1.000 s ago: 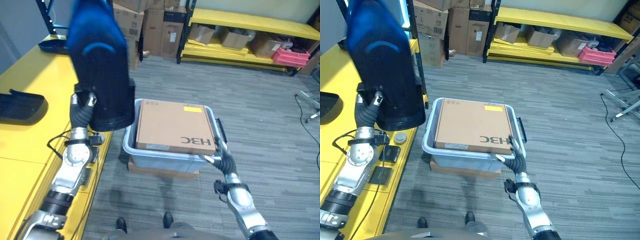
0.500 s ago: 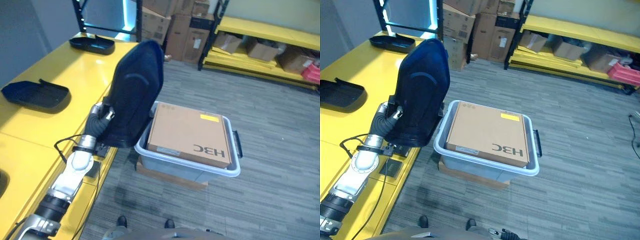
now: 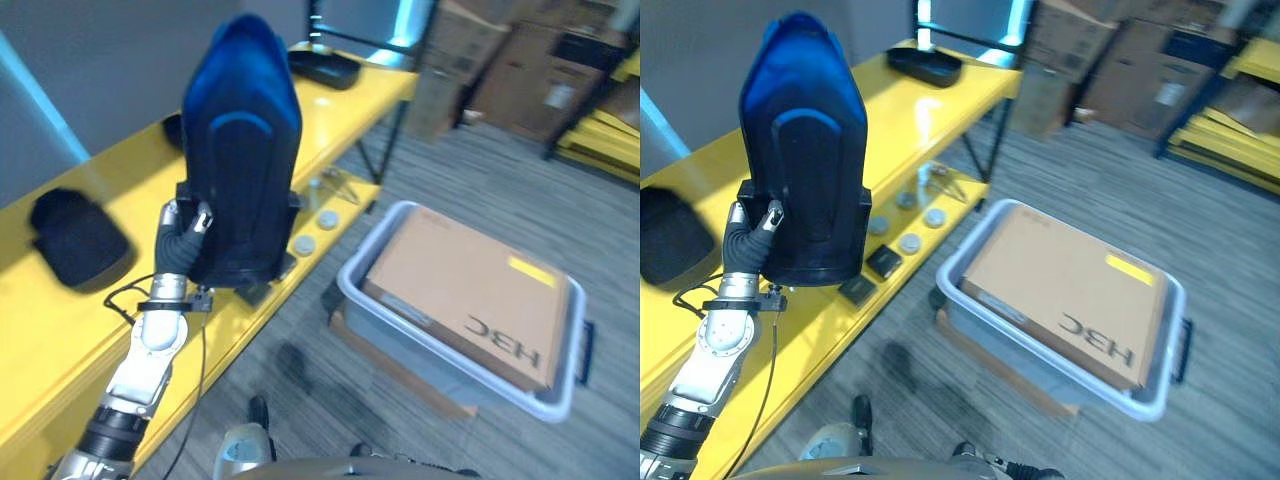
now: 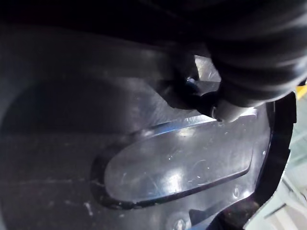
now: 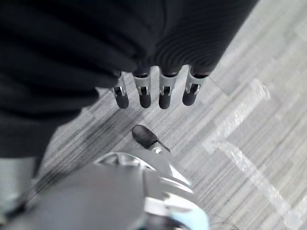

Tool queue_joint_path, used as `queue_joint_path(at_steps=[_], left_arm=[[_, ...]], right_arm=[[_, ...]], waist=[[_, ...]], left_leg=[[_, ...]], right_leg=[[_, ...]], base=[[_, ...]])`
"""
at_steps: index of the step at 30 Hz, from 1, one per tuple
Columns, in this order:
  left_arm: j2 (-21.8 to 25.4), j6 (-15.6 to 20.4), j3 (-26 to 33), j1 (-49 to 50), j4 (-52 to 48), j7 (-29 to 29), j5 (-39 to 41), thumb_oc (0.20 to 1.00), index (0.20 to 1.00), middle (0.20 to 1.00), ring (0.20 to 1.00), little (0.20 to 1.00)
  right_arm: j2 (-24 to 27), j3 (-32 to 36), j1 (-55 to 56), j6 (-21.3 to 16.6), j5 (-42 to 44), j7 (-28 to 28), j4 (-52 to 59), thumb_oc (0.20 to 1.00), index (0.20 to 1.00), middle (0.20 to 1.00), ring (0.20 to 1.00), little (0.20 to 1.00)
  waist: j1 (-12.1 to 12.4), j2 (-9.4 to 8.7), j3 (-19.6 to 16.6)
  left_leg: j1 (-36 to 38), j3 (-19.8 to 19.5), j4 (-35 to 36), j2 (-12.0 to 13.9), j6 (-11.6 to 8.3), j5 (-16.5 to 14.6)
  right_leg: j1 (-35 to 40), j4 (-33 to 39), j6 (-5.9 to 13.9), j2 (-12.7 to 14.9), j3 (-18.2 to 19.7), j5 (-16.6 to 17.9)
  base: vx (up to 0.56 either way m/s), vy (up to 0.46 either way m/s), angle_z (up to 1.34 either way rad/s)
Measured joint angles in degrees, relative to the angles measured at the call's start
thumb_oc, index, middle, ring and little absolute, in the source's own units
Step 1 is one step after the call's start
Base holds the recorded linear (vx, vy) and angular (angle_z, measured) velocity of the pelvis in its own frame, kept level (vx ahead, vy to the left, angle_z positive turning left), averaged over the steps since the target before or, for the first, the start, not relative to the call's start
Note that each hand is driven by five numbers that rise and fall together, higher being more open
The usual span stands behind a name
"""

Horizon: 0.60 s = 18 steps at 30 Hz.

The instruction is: Move parts from the plastic box to the shelf.

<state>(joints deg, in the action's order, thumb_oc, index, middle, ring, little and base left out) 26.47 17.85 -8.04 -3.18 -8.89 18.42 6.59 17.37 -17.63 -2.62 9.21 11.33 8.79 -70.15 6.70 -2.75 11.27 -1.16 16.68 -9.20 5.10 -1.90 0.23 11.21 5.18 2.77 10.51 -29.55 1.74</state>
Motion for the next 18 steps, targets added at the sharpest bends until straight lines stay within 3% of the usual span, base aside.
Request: queue_joint_path(at_steps=[1,2,5,10,12,14,15,16,17,18], left_arm=[[0.0,0.0,0.1,0.0,0.0,0.0,0.0,0.200,0.200,0.200,0.200,0.200],[0.1,0.0,0.4,-0.2,-0.7,-0.5,-0.1,0.200,0.200,0.200,0.200,0.200],[1.3,0.1,4.0,-0.9,-3.4,-0.4,0.1,0.200,0.200,0.200,0.200,0.200],[3.2,1.1,3.4,-1.6,-3.5,-1.1,0.4,0.200,0.200,0.200,0.200,0.200],[3.3,1.4,2.4,-2.6,-3.7,-2.8,0.6,0.200,0.200,0.200,0.200,0.200],[3.4,2.4,1.6,-3.5,-3.9,-4.0,0.6,0.200,0.200,0.200,0.200,0.200],[3.4,3.2,0.9,-4.6,-3.9,-4.5,0.6,0.200,0.200,0.200,0.200,0.200],[3.4,4.7,0.7,-5.5,-3.9,-5.0,0.6,0.200,0.200,0.200,0.200,0.200],[3.1,5.1,0.3,-6.5,-3.8,-5.0,0.6,0.200,0.200,0.200,0.200,0.200],[2.6,5.4,-0.7,-8.1,-3.6,-4.9,1.0,0.200,0.200,0.200,0.200,0.200]], right_arm=[[0.4,0.2,-0.5,0.1,0.1,0.0,0.0,1.000,1.000,1.000,1.000,1.000],[0.7,3.2,-0.9,0.5,0.3,-0.2,-0.1,1.000,1.000,1.000,1.000,1.000],[-2.6,4.6,-1.1,-0.6,-0.5,0.3,-1.1,1.000,1.000,1.000,1.000,1.000],[-4.6,2.2,-2.5,-3.3,-0.4,0.8,-1.0,1.000,1.000,1.000,1.000,1.000],[-4.4,2.2,-3.4,-4.7,-0.2,0.7,-0.9,1.000,1.000,1.000,1.000,1.000],[-4.1,2.4,-4.5,-5.4,-0.3,0.1,-0.6,1.000,1.000,1.000,1.000,1.000],[-3.2,2.6,-4.4,-6.0,-0.3,-0.2,-0.5,1.000,1.000,1.000,1.000,1.000],[-2.9,2.5,-4.9,-6.3,-0.3,-0.3,-0.6,1.000,1.000,1.000,1.000,1.000],[-2.9,2.8,-4.9,-6.5,-0.4,-0.2,-0.5,1.000,1.000,1.000,1.000,1.000],[-3.3,3.0,-4.7,-6.5,-0.4,-0.3,-0.6,1.000,1.000,1.000,1.000,1.000]], waist=[[-0.1,0.40,-0.1],[-1.0,1.64,-1.1],[-0.3,-1.10,-1.3],[-0.5,-1.21,-1.4],[-1.1,0.76,-0.7],[-1.1,2.00,-0.1],[-1.6,2.46,0.2],[-1.7,3.10,0.6],[-2.0,2.50,0.5],[-3.0,3.02,0.9]], left_leg=[[0.6,0.8,-1.8,-0.1,0.13,0.0],[2.2,1.0,0.8,-1.7,1.04,-1.6],[2.4,-1.5,4.8,-5.4,2.94,-1.3],[3.4,-4.3,8.3,-7.1,4.34,-0.1],[3.6,-5.1,8.9,-5.8,4.89,0.2],[4.2,-5.0,9.4,-5.1,5.24,-0.2],[4.4,-5.8,9.6,-4.9,5.58,-0.4],[4.4,-6.1,9.8,-4.7,6.17,0.0],[4.4,-7.0,9.7,-4.4,5.71,0.6],[3.8,-9.3,9.3,-3.6,5.73,1.1]], right_leg=[[0.9,-0.4,0.52,0.2,-0.9,0.2],[2.2,-0.5,1.84,0.2,-3.6,0.5],[2.6,-0.5,1.52,1.8,-3.9,1.0],[1.2,-5.1,1.00,4.1,-3.9,0.8],[-1.9,-13.0,1.02,4.9,-3.8,1.2],[-5.6,-22.4,2.93,7.2,-2.5,2.5],[-8.2,-27.7,3.00,8.7,-2.2,2.2],[-10.6,-29.5,2.72,8.0,-0.2,-1.7],[-11.1,-28.1,2.05,5.8,1.7,-3.3],[-10.7,-23.9,1.89,1.0,7.6,-5.3]], base=[[0.03,0.051,1.07],[0.05,0.075,1.07],[0.05,0.212,0.91],[0.04,0.151,0.24],[0.03,0.144,0.22],[0.00,0.060,0.07],[0.03,-0.125,0.13],[0.05,-0.155,0.12],[0.14,-0.242,0.36],[0.10,-0.160,0.82]])
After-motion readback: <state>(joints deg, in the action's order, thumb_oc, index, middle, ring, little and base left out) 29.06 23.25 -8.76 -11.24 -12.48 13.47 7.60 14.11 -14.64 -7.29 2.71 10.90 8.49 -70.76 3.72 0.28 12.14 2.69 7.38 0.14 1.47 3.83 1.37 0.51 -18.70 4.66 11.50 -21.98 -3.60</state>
